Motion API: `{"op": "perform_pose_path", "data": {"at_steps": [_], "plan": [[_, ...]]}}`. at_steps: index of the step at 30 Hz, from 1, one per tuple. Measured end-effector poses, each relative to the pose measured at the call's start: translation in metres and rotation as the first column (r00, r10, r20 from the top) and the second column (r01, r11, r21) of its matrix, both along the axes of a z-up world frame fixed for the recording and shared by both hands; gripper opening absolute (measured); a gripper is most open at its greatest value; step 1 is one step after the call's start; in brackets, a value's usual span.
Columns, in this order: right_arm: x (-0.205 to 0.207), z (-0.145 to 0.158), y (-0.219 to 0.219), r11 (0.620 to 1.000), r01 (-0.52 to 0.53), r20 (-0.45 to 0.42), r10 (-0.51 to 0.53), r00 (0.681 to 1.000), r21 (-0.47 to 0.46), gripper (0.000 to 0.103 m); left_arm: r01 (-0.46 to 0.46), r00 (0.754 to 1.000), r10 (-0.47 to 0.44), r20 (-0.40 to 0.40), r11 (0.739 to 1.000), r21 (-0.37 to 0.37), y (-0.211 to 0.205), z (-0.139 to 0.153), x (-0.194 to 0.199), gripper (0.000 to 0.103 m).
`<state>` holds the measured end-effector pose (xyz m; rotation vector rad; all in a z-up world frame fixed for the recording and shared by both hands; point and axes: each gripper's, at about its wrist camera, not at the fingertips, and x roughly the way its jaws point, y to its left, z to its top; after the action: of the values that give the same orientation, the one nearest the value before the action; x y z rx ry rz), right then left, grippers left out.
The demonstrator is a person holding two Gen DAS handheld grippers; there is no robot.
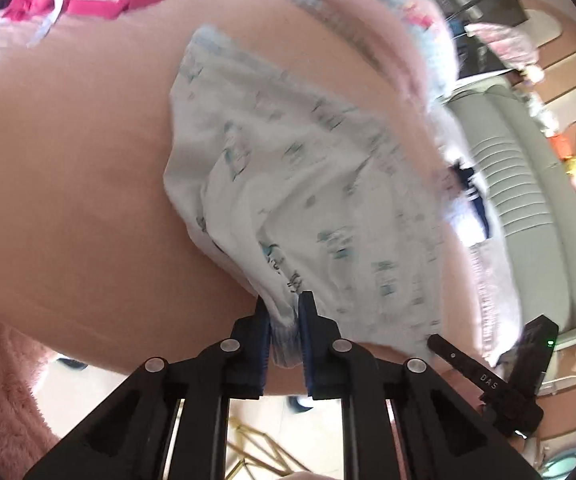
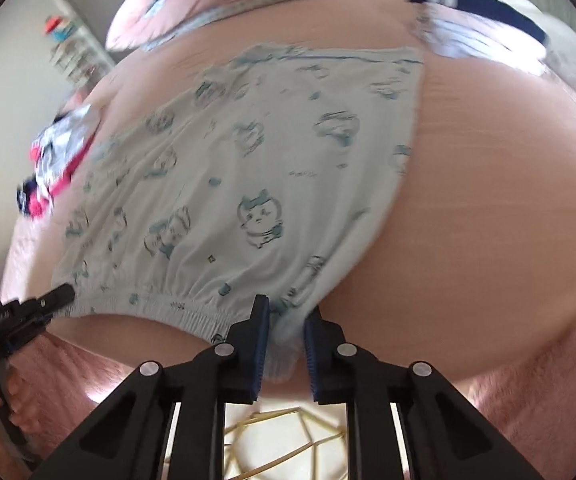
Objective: Fold clothes
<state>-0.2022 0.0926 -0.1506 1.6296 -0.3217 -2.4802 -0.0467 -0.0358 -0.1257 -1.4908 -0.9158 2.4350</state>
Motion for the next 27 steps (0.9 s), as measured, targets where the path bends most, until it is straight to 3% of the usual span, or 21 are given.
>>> {"op": "perform_pose_path", "data": {"at_steps": [4,5,7,8,12,15,17,20,24,27], "plan": [[0.003,0.005,0.01,0.996,0.016,0.01,-0.017,1.0,0.088,0.015,0.08,0.989,-0.068,0.13,0.993,-0.089,0.012,-0.024,-0.005,0.012],[0.003,0.006,0.013,0.994,0.02,0.012,-0.022,1.0,0.11,0.016,0.096,0.979,-0.081,0.186,0.993,-0.071,0.012,-0.036,-0.007,0.013],[0.01,-0.001,0.019,0.992,0.03,0.052,-0.037,0.998,0.121,0.016,0.105,0.976,-0.102,0.19,0.994,-0.005,0.003,-0.032,-0.008,0.019],[0.016,-0.007,0.022,0.993,0.038,0.077,-0.047,0.996,0.111,0.016,0.119,0.975,-0.117,0.189,0.993,-0.001,-0.002,-0.025,-0.009,0.029],[0.017,0.018,0.041,0.996,0.065,0.016,-0.066,0.998,0.063,0.016,0.077,0.996,-0.072,0.059,0.993,-0.086,-0.035,0.01,-0.017,0.058],[0.0,0.037,0.054,0.997,0.016,-0.042,-0.012,0.999,0.076,0.017,0.027,0.998,-0.022,0.05,0.994,-0.108,-0.065,0.003,-0.048,0.058],[-0.018,0.044,0.058,0.995,-0.038,-0.07,0.045,0.997,0.093,0.023,-0.011,0.998,0.017,0.063,0.995,-0.097,-0.082,-0.008,-0.073,0.058],[-0.058,0.046,0.058,0.989,-0.111,-0.08,0.119,0.99,0.095,0.023,-0.05,0.994,0.056,0.089,0.996,-0.075,-0.102,-0.019,-0.104,0.058],[-0.13,0.045,0.035,0.972,-0.197,-0.087,0.208,0.974,0.125,0.03,-0.042,0.992,0.053,0.117,0.995,-0.09,-0.115,-0.027,-0.15,0.058],[-0.18,0.046,0.018,0.96,-0.251,-0.092,0.263,0.961,0.124,0.04,0.011,0.992,0.009,0.128,0.988,-0.155,-0.115,-0.03,-0.195,0.058]]}}
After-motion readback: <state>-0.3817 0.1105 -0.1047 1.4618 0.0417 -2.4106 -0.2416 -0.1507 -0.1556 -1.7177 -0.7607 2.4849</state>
